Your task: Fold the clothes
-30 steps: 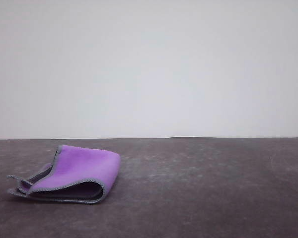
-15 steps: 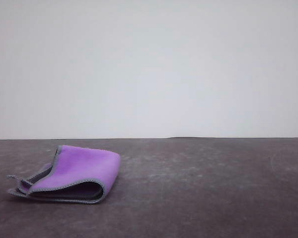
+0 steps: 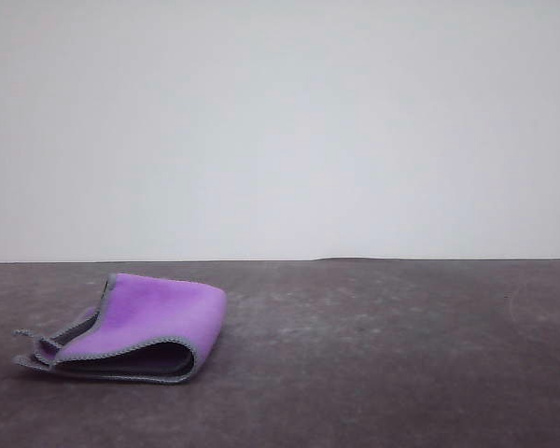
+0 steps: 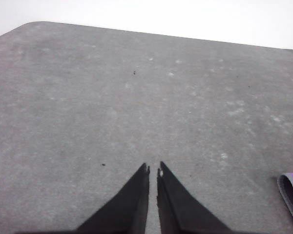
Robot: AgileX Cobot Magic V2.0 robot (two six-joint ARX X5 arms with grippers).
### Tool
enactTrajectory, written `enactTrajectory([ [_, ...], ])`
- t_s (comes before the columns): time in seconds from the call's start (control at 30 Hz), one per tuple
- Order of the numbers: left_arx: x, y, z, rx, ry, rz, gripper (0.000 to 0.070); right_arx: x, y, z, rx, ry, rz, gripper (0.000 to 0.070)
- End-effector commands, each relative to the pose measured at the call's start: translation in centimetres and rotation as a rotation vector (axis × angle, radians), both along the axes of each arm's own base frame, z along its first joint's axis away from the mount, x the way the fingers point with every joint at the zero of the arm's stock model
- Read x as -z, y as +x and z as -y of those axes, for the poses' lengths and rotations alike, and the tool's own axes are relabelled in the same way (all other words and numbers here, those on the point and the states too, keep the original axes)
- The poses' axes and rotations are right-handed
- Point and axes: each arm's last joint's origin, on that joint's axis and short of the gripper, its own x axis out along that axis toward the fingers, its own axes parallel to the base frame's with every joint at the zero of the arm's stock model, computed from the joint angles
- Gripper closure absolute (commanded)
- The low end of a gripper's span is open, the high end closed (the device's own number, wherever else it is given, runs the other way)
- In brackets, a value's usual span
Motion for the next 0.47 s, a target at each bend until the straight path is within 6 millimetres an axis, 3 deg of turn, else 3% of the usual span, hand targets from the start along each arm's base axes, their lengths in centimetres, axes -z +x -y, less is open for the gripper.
enactTrajectory([
  [0.0,0.71,0.07,0.0,0.0,0.006,-0.03,0.0683,0.18,0.04,0.04,0.008,0.009,0.0,0.0688],
  [0.43,0.71,0.07,0.0,0.001,0.006,-0.03,0.0683,0.18,0.04,0.04,0.008,0.009,0.0,0.0688],
])
